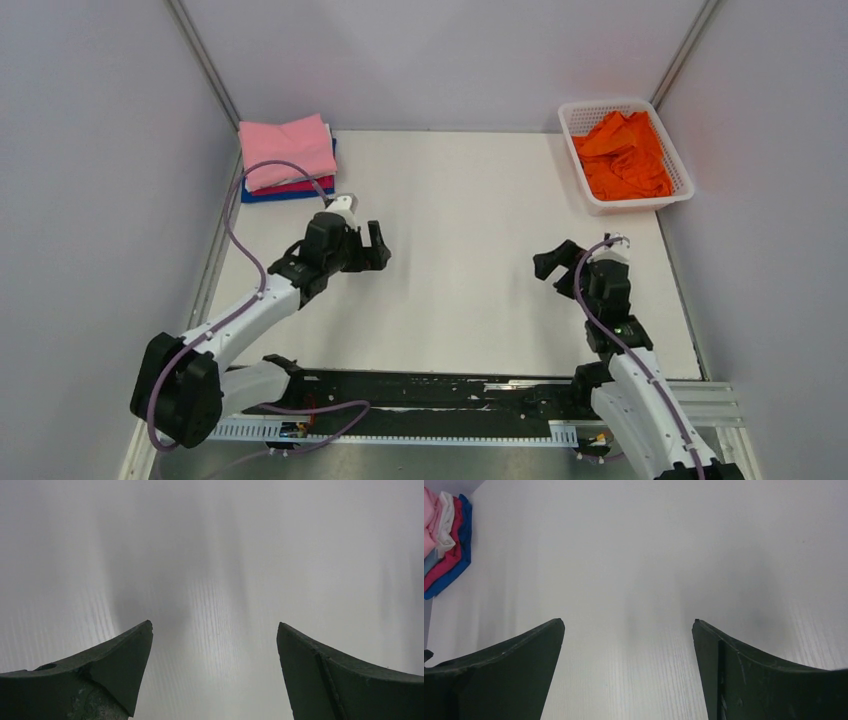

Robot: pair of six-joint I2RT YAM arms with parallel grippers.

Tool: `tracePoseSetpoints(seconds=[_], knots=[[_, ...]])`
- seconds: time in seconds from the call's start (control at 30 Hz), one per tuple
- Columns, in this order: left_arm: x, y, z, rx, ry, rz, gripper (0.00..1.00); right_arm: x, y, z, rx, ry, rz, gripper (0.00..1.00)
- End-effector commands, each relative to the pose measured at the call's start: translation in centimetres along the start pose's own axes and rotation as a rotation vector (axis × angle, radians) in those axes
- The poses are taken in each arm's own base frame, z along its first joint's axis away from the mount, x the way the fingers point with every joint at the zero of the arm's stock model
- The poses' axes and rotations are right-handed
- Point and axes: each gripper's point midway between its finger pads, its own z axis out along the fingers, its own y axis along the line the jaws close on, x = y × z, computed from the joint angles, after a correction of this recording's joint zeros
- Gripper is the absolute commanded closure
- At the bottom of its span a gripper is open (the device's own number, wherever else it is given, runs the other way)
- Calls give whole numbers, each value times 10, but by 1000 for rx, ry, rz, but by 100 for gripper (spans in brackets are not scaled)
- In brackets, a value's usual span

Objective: Fold and stack the t-shirts
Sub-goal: Reset both arms

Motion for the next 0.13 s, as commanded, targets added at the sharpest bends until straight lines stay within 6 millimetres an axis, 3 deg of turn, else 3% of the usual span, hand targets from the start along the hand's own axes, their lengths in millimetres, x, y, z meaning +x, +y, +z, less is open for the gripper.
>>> tracePoseSetpoints(seconds=[0.0,0.1], knots=[[-38,-5,-11,-4,-151,-48,0,-2,9,-4,-76,-49,4,0],[-42,-6,-15,-2,-165,-40,0,-9,7,-7,-72,-92,3,0]])
